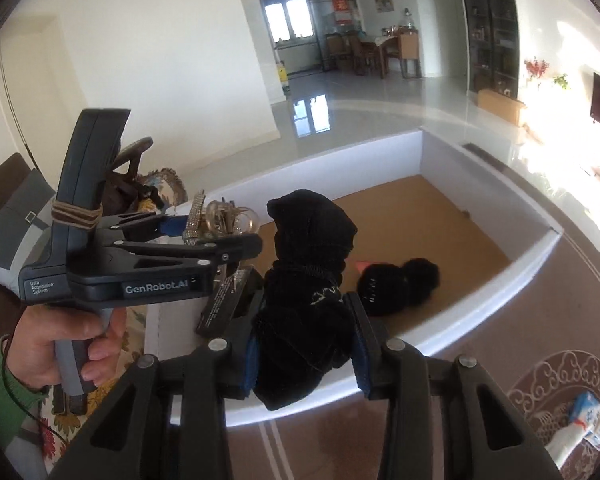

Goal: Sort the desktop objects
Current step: 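Carry the clip and hat into the bin and open both tools, then move both tools back over the table toward the glove and ointment box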

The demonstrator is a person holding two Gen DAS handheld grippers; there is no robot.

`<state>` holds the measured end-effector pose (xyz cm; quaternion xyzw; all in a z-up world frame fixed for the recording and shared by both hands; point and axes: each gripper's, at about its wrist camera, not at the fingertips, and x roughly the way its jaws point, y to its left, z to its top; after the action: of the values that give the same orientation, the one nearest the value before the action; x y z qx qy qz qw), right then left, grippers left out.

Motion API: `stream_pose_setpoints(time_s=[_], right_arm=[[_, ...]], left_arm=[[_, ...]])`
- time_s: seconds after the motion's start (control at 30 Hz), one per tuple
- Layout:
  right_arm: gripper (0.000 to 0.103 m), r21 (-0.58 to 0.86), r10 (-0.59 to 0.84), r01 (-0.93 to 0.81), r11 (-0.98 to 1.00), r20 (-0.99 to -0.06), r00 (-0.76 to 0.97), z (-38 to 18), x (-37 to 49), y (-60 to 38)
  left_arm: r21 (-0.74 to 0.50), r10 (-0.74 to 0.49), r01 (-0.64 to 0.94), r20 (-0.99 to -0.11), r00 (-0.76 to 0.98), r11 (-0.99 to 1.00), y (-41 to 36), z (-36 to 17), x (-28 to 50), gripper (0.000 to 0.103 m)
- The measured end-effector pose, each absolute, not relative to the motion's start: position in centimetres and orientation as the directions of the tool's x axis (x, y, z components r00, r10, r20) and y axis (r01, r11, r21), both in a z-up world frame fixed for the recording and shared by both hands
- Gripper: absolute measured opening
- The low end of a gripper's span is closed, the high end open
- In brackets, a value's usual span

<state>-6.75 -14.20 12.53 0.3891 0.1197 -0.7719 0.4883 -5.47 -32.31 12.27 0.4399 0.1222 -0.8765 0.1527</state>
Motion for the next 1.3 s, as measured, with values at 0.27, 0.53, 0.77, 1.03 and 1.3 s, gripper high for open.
stream_pose_setpoints(time_s=[0.27,0.53,0.77,1.03,1.3], right_arm=[[0.092,0.254,-0.528,0.827,-0.502,-0.847,-0.06,5.9,-7.4,-20.2],[0.1,0.202,-0.633,0.798,-0.568,-0.727,-0.267,10.4,-6.1,-10.8],[0.103,0.059,-0.477,0.629,-0.775,-0.709,-0.52,7.1,-2.7,5.8],[0.103,0.028,-0.228,0.356,-0.934,-0.813,-0.536,0.1,-1.0,23.5],[0.103,0.019,-0.169,0.267,-0.963,-0.818,-0.55,-1.6,-0.1,28.0]], left_arm=[[-0.019,-0.23,0.496,-0.87,-0.436,-0.868,-35.7,8.5,-4.9,0.069],[-0.059,-0.207,0.382,-0.76,-0.616,-0.922,-27.9,13.0,-1.9,0.071],[-0.06,-0.065,0.148,-0.692,-0.719,-0.987,-14.8,14.9,-0.6,0.088],[-0.044,0.002,0.041,-0.704,-0.711,-0.998,-6.1,13.4,-2.7,0.088],[-0.002,-0.006,0.012,-0.739,-0.674,-1.0,-3.0,11.2,-4.6,0.088]])
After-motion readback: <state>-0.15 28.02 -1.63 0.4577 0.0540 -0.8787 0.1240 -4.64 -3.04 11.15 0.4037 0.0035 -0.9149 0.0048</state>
